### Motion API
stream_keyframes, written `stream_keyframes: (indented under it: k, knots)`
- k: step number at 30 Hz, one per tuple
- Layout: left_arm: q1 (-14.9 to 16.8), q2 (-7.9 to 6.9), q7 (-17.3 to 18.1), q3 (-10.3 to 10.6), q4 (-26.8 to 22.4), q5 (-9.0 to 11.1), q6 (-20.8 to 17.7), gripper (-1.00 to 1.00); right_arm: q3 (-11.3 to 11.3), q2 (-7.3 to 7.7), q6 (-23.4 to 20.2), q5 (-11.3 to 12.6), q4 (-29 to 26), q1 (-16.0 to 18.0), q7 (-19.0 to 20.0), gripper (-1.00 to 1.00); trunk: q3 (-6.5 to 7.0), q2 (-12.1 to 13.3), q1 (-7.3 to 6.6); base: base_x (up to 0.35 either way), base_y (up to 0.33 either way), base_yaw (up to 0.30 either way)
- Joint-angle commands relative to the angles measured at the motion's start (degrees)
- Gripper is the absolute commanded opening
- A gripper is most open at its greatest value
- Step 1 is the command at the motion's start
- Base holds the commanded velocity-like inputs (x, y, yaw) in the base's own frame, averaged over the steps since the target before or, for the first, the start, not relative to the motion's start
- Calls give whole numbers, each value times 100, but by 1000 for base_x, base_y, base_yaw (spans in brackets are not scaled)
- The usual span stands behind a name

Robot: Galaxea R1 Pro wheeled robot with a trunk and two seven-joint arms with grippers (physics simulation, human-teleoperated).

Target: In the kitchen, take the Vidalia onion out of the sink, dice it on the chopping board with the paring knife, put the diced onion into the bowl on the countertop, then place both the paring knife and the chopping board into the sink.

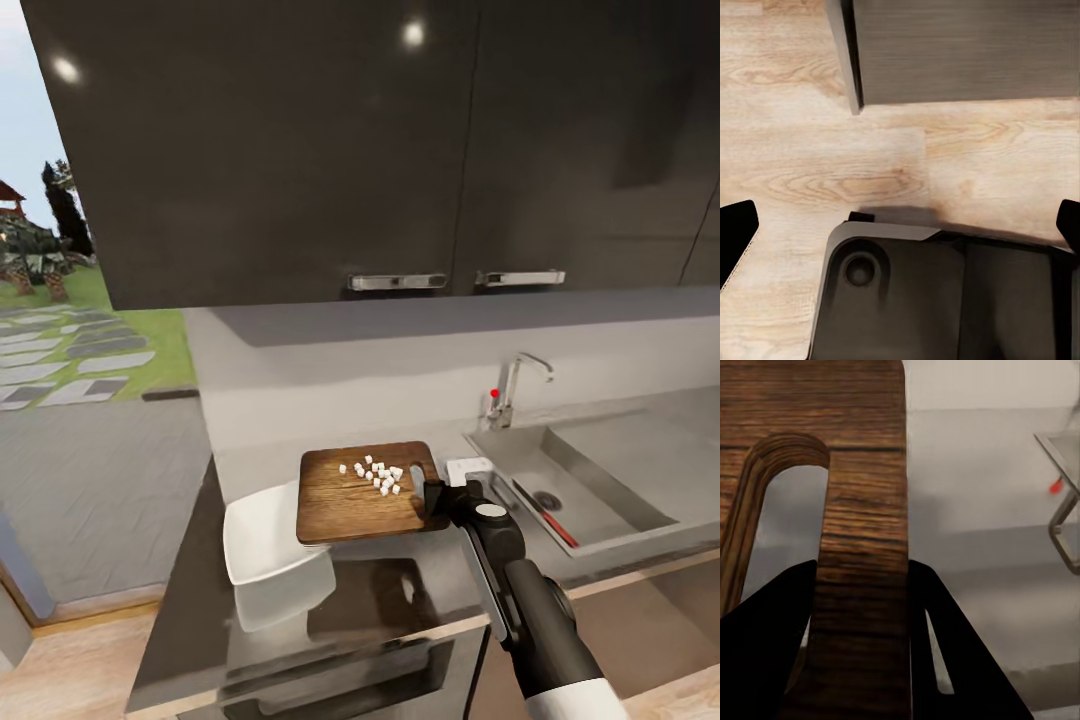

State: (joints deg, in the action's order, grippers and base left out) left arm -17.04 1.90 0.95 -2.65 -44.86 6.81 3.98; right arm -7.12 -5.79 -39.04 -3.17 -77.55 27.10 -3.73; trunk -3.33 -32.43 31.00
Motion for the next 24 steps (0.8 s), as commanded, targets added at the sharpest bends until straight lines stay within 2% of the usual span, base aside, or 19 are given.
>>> stream_keyframes:
  k: [1,17,24]
  knots:
    - [-1,3,10,-7,-5,57,6,100,-9,-1,-33,-26,-6,6,-12,-100,0,-9,5,164,145,0]
    - [-1,3,10,-7,-9,57,6,100,-9,-10,-33,-26,-6,6,-8,-100,147,-9,5,26,286,0]
    - [-1,2,10,-7,-10,57,6,100,-9,-15,-33,-29,-6,6,-13,-100,187,-9,5,129,230,0]
